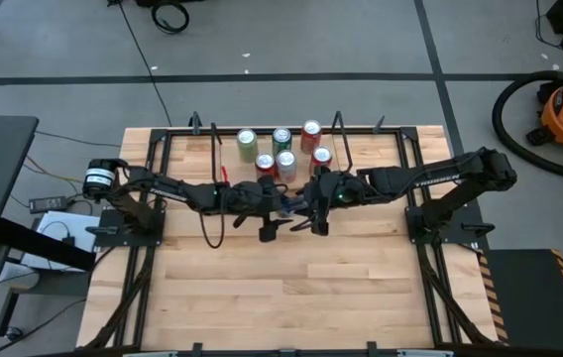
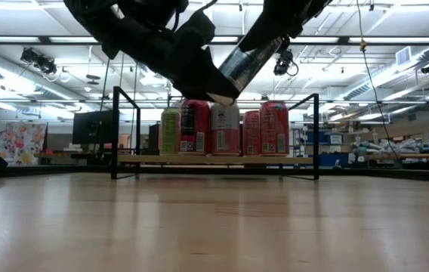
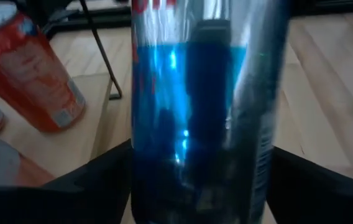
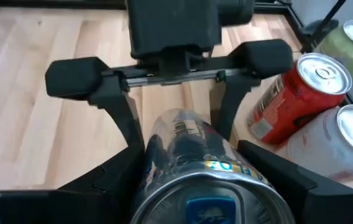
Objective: Place canned beverage on shelf
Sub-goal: Put the blue soda can on the shelf
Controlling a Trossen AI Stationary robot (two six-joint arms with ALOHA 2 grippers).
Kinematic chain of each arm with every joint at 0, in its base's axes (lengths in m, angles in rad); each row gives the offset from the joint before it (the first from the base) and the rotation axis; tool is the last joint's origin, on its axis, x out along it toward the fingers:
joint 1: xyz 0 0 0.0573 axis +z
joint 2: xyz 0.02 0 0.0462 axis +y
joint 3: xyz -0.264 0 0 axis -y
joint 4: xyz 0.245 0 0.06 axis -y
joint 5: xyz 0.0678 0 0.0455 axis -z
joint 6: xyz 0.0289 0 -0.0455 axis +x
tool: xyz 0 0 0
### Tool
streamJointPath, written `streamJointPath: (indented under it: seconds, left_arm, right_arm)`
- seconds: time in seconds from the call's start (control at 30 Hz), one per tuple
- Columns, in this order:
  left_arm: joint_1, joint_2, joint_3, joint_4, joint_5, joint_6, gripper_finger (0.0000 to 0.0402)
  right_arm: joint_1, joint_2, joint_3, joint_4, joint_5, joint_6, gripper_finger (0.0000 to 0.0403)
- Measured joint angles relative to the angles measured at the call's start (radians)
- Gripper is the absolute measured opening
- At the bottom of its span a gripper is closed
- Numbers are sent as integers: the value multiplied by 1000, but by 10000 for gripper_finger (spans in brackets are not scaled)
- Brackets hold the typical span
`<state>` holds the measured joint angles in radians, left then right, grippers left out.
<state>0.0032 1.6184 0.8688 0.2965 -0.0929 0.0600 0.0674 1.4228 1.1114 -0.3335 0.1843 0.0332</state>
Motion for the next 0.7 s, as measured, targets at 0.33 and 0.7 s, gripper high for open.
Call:
streamJointPath:
  seconds: [0.33,0.7]
  left_arm:
    - [22,0,-2,70,2,123,239]
    - [85,-1,-1,150,58,176,247]
  right_arm:
    - [-29,-5,0,-12,-20,-17,255]
    - [-19,-11,112,-148,14,-33,308]
